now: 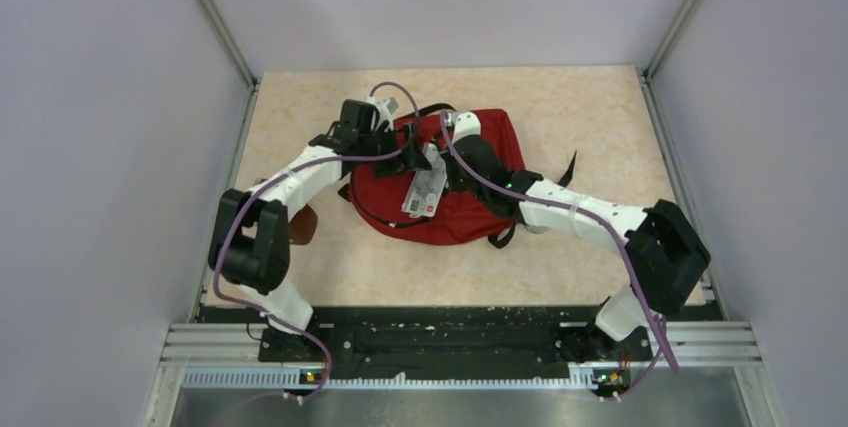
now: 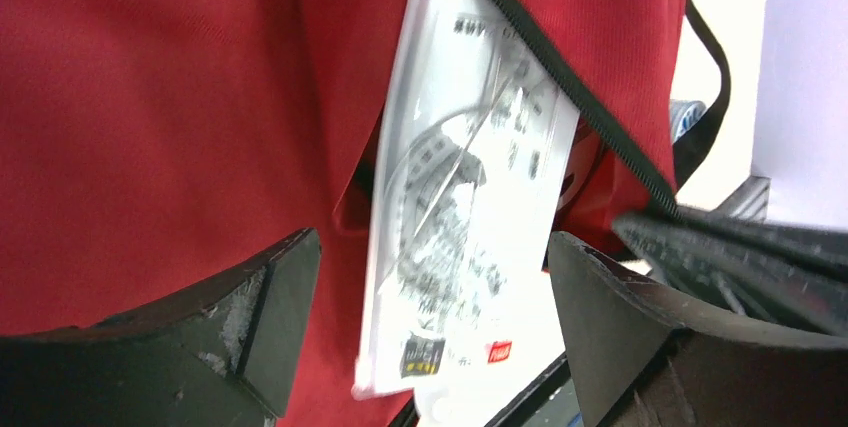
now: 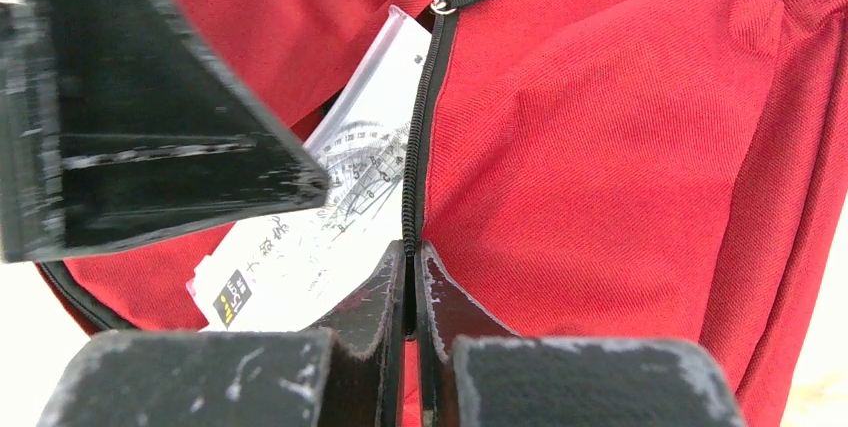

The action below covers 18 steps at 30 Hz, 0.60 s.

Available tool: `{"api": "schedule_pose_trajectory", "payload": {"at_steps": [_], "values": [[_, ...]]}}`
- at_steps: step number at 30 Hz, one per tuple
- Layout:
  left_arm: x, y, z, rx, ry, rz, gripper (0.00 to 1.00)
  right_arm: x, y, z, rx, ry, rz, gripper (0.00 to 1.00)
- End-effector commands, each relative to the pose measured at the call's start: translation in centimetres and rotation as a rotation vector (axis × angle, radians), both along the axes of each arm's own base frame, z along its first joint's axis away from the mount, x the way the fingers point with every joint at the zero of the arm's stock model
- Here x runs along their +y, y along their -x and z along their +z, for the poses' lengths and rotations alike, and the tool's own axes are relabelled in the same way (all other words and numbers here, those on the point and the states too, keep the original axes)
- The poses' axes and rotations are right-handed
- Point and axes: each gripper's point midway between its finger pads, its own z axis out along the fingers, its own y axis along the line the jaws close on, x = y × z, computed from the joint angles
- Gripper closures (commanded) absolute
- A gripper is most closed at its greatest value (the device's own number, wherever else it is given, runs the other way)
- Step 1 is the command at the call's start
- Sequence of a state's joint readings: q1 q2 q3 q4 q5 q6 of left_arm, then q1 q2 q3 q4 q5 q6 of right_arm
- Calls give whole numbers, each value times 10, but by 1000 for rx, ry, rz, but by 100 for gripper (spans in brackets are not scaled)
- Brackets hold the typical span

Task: Pack the student bag
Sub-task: Place the stationery in the student bag.

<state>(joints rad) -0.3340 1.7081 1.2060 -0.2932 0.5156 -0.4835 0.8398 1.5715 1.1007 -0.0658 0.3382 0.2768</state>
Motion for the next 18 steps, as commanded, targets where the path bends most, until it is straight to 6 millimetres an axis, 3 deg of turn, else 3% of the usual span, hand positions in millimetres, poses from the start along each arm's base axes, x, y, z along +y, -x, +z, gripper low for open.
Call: {"api": "schedule_pose_trajectory", "payload": {"at_steps": [1,7,11,18], "values": [[29,19,2,-59,-105,58,11,-2,-2,34,-61,-80,-10,100],[17,63,-5,-21,44,-20,11,-3,0,33,-58,-83,-9,100],[15,71,-15,17,93,-39,16,-4,3,37,-58,-93,-1,100],[0,74,-14,50,247,-79,33,-6,6,42,-59,-103,0,100]]}}
